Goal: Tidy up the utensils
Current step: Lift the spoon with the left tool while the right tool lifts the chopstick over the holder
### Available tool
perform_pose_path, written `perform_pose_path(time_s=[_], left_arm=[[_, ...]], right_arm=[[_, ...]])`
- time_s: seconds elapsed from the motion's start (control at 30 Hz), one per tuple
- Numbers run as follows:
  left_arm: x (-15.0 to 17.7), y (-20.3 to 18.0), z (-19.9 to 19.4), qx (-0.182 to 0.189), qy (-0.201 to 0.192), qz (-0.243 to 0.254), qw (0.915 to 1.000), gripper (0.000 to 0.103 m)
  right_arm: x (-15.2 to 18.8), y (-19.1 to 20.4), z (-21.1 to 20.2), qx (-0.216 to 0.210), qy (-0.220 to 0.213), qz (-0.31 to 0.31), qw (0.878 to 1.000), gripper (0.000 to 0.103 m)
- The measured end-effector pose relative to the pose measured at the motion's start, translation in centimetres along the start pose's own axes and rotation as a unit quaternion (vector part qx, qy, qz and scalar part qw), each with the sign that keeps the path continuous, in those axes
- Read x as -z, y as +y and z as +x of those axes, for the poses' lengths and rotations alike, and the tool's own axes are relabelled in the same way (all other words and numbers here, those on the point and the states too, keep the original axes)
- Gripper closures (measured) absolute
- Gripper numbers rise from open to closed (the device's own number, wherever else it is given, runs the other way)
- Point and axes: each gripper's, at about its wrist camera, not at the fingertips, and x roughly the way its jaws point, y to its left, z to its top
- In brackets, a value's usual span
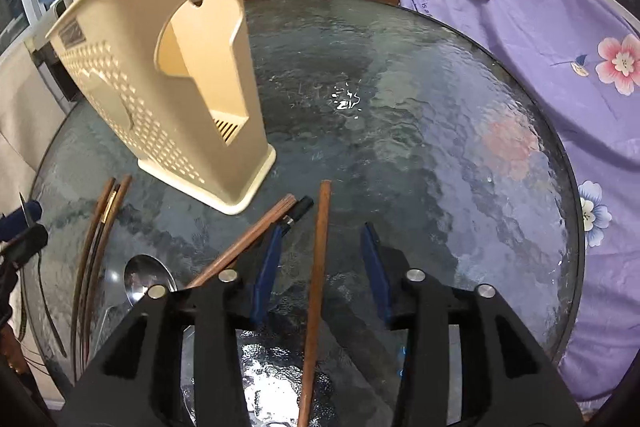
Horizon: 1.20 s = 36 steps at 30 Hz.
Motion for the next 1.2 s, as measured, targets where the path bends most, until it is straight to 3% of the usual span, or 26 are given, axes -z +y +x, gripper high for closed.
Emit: perform_pose_path(time_s=[0.07, 0.1, 0.2, 0.27, 0.4, 0.47, 0.73, 1.2], left_arm=[[-0.1, 0.0, -0.2, 0.001, -0.003, 0.0, 1.0, 0.067], [-0.2, 0.0, -0.3, 0.001, -0.004, 0.001, 1.0, 0.067], [-0.4, -0.1, -0.6, 0.0, -0.009, 0.001, 1.0, 0.067], [-0.6, 0.0, -0.7, 0.0, -0.011, 0.001, 0.9999, 0.067], [-0.8, 0.2, -0.8, 0.002, -0.012, -0.002, 0.9999, 0.067], [-0.8, 0.3, -0.8, 0.003, -0.012, -0.003, 0.9999, 0.067], [-1.0, 0.8, -1.6, 0.008, -0.022, -0.01, 0.9997, 0.067], [-2.0, 0.3, -4.7, 0.013, -0.06, -0.001, 0.9981, 0.067]], right_arm=[[0.1, 0.3, 0.7, 0.009, 0.014, -0.004, 1.0, 0.065], [0.2, 0.3, 1.0, 0.013, 0.019, -0.004, 1.0, 0.073], [0.3, 0.6, 1.9, 0.012, 0.034, -0.008, 0.999, 0.077], [0.3, 0.8, 1.9, 0.022, 0.027, -0.012, 0.999, 0.078], [0.3, 1.3, 2.0, 0.023, 0.027, -0.017, 0.999, 0.093], [0.4, 1.4, 1.9, 0.025, 0.026, -0.019, 0.999, 0.095], [0.8, 0.9, 0.4, -0.004, 0.001, -0.003, 1.0, 0.096], [1.2, 0.6, -9.8, -0.089, -0.095, -0.003, 0.991, 0.096]])
